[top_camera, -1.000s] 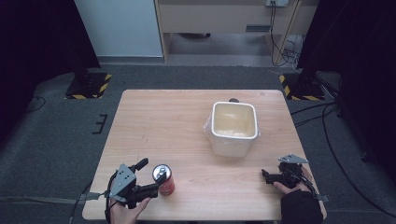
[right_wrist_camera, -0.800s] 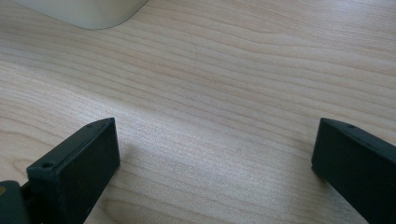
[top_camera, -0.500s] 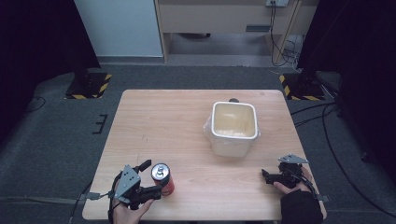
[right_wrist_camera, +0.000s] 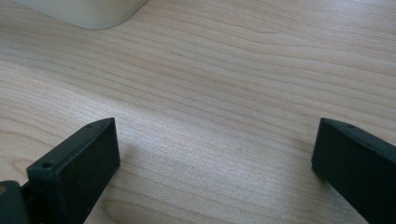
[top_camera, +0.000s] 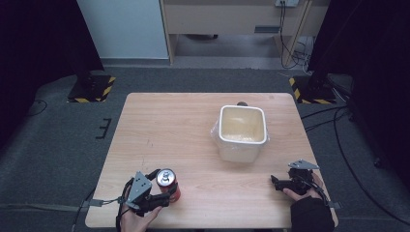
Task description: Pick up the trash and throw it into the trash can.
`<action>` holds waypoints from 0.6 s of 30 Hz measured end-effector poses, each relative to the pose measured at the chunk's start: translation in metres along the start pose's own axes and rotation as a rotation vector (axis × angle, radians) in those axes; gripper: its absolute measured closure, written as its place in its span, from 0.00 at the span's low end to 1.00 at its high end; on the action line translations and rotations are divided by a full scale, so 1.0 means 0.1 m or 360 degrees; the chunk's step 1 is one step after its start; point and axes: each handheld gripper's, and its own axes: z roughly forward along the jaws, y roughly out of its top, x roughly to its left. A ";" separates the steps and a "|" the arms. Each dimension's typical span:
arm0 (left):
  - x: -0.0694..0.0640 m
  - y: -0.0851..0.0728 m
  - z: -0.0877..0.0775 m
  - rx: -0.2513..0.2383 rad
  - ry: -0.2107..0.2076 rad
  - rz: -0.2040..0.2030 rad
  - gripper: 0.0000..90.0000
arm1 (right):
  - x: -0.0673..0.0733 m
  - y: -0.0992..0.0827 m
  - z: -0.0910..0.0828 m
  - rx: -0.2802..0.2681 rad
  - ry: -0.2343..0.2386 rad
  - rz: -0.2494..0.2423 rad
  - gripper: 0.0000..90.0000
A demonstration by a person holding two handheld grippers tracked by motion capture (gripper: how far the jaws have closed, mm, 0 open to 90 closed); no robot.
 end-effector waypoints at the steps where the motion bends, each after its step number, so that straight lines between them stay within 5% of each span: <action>1: 0.00 0.00 0.00 0.0007 0.0000 0.0002 0.27 | 0.00 0.00 0.00 0.0000 0.0000 0.0000 0.01; 8: 0.01 -0.02 0.00 0.0044 0.0003 0.0014 0.37 | 0.00 0.00 0.00 0.0000 -0.0001 -0.0001 0.01; 18: 0.01 0.03 -0.05 0.0003 0.0026 0.0018 0.37 | 0.00 0.00 0.00 -0.0001 -0.0001 -0.0001 0.01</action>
